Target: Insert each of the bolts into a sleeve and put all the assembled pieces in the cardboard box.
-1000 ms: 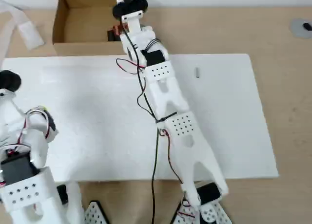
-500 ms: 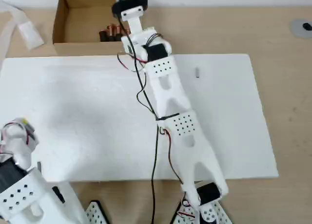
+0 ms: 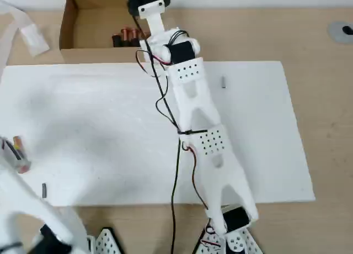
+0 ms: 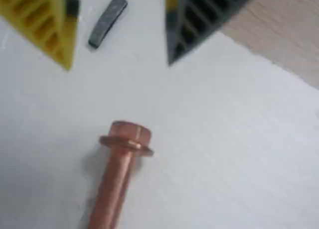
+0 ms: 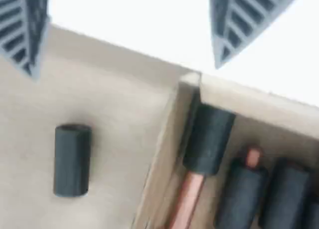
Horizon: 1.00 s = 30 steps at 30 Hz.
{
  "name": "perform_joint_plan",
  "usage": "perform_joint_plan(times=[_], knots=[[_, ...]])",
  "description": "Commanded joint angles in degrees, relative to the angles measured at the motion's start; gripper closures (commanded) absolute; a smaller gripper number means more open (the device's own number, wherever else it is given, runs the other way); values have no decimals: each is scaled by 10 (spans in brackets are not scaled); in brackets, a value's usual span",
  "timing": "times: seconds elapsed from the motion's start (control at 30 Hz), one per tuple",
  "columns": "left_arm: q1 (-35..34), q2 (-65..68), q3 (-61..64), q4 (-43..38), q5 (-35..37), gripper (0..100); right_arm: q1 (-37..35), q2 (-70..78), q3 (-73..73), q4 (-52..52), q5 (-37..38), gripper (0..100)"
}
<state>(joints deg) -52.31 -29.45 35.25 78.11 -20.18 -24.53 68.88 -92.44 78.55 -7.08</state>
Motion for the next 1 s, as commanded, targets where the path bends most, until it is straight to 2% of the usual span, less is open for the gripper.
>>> perform_joint_plan(times=[0.0, 0.17, 0.37, 0.53, 0.8, 0.97], knots=[[-26, 71, -69, 3, -4, 865, 11, -66, -32, 22, -1, 737], [-53, 153, -110, -1, -8, 865, 11, -88, -32, 54, -1, 737], [-3, 216, -106, -2, -5, 865, 11, -114, -31, 62, -1, 737], [28, 218, -100, -34, -3, 865, 9, -118, -31, 69, -1, 737], [-18, 222, -100, -91, -4, 865, 10, -120, -31, 98, -4, 737], [-8, 223, -99, -98, -4, 865, 7, -121, -31, 96, -4, 737]])
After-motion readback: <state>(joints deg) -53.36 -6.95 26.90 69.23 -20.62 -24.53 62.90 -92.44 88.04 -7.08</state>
